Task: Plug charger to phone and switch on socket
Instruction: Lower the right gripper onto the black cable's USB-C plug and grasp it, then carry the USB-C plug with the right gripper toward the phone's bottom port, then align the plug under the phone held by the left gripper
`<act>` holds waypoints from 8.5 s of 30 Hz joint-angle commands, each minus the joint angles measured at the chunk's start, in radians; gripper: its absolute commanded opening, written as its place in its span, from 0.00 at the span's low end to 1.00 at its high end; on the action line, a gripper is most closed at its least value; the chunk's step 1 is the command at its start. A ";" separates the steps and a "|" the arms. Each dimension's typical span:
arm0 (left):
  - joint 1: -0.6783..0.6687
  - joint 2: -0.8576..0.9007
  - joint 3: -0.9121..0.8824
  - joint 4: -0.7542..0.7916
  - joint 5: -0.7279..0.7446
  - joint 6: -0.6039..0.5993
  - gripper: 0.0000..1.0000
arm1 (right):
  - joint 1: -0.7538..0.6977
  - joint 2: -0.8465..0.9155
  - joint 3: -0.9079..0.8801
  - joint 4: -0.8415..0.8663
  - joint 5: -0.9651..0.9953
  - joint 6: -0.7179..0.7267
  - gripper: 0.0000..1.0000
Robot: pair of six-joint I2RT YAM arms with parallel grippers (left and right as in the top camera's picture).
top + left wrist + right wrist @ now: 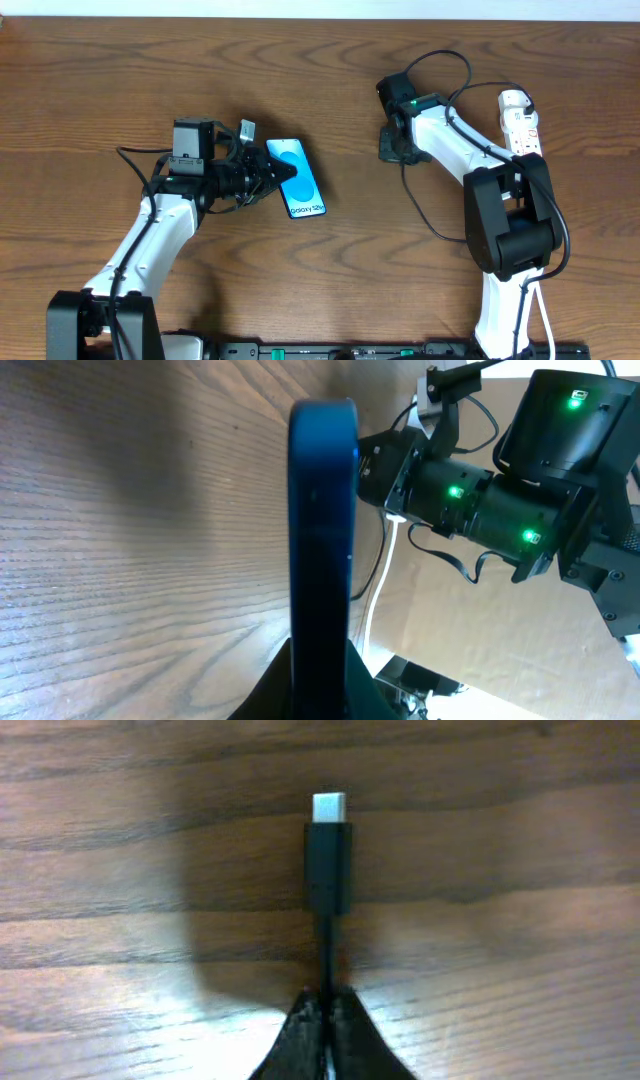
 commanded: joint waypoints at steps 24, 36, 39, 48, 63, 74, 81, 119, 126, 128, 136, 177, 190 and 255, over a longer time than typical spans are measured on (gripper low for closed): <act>0.000 -0.007 0.012 0.583 0.196 -0.292 0.08 | -0.163 -0.431 -0.004 -0.365 -0.928 -0.616 0.01; -0.042 0.002 0.012 0.584 0.047 -0.352 0.08 | -0.145 -0.877 -0.181 -0.499 -0.952 -0.678 0.02; -0.080 0.010 0.012 0.601 -0.008 -0.390 0.08 | -0.117 -1.025 -0.324 -0.381 -0.952 -0.598 0.02; -0.138 0.033 0.012 0.661 -0.028 -0.650 0.07 | 0.027 -1.201 -0.727 0.185 -0.911 -0.078 0.01; -0.136 0.033 0.012 0.661 -0.016 -0.500 0.07 | 0.089 -1.094 -0.751 0.300 -0.912 0.060 0.02; -0.136 0.033 0.012 0.661 0.131 -0.406 0.07 | 0.089 -1.094 -0.592 0.305 -0.874 -0.071 0.02; -0.136 0.039 0.012 0.661 0.204 -0.379 0.08 | 0.108 -1.074 -0.364 -0.061 -0.679 -0.006 0.02; -0.041 0.044 0.012 0.848 0.224 -0.546 0.07 | 0.259 -0.923 -0.391 -0.069 -0.689 0.000 0.01; -0.047 0.044 0.012 0.848 0.239 -0.558 0.07 | 0.258 -0.923 -0.391 -0.053 -0.690 0.000 0.01; -0.047 0.044 0.012 0.852 0.239 -0.557 0.07 | 0.259 -0.923 -0.391 -0.050 -0.690 0.000 0.01; -0.047 0.044 0.012 0.893 0.235 -0.573 0.07 | 0.258 -0.922 -0.391 -0.024 -0.690 0.001 0.01; -0.047 0.044 0.012 0.897 0.232 -0.544 0.07 | 0.258 -0.886 -0.391 0.026 -0.726 0.003 0.01; -0.047 0.044 0.012 0.896 0.246 -0.519 0.07 | 0.258 -0.886 -0.391 0.045 -0.711 -0.005 0.01; -0.047 0.044 0.012 0.897 0.320 -0.539 0.08 | 0.320 -0.852 -0.392 0.278 -0.427 -0.069 0.01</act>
